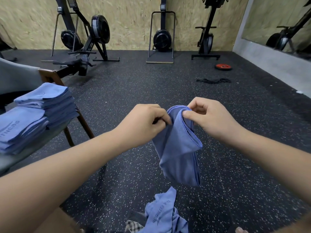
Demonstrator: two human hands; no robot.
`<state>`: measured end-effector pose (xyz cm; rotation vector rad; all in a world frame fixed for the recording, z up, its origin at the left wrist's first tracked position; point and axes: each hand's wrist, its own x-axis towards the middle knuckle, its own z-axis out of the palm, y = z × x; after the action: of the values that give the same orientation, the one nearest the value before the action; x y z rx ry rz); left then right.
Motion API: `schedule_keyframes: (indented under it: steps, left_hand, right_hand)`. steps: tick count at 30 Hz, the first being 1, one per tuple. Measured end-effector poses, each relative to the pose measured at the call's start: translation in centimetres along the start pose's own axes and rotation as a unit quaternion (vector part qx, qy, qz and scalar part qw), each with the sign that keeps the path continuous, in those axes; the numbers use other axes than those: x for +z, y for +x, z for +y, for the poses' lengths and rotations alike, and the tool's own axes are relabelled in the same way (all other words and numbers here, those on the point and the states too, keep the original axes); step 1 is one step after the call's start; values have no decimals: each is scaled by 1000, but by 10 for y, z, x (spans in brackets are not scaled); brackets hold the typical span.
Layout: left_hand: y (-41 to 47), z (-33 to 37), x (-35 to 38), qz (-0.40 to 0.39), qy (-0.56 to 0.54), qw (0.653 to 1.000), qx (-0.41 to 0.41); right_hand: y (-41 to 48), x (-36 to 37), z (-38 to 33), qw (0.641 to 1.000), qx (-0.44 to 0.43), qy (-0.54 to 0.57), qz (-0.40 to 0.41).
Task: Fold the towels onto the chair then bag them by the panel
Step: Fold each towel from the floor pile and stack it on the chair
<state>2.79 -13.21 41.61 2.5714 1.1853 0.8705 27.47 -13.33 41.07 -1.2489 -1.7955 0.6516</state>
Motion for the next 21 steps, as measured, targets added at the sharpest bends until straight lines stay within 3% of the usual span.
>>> schedule_keyframes:
  steps: [10,21]
  left_hand:
    - [-3,20,21,5,30,998,-59]
    - [2,-16,0,-28,75,996,-35]
  right_hand:
    - [-5,16,-2,999,-32,7,-27]
    - [2,-4,11,999,-38,-11,-37]
